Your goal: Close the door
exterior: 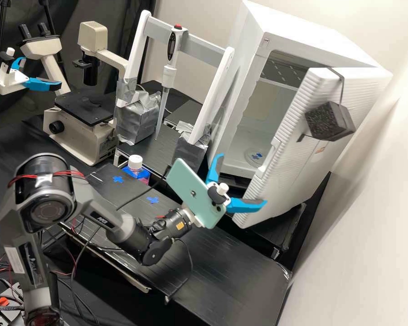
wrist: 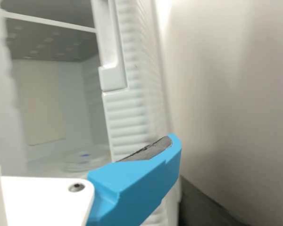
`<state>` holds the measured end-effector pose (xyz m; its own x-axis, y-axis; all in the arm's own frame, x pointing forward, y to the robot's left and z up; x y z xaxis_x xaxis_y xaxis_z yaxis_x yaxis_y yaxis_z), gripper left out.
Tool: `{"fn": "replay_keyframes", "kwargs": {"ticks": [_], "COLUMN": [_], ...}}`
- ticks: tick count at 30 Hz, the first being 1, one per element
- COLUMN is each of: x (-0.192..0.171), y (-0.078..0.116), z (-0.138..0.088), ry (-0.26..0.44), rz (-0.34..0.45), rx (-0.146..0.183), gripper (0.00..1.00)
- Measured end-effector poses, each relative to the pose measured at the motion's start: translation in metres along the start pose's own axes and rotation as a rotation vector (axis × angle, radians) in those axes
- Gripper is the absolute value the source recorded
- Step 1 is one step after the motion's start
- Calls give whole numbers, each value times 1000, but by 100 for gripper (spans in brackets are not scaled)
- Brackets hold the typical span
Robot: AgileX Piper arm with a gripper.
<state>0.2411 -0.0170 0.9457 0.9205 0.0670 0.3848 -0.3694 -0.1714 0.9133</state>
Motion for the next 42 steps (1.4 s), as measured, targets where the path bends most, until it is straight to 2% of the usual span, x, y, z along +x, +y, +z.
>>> {"fn": "replay_keyframes", "kwargs": {"ticks": [5,20,31,42], "x": [-2,4,21,51], "y": [-13,-31,-41,-60], "z": [-11,-29,-54,-51], "ry": [38,113,232,269], "rz": [-42,-122,-166,-225], "rx": [17,32,35,48], "gripper": [100,100,100,100]}}
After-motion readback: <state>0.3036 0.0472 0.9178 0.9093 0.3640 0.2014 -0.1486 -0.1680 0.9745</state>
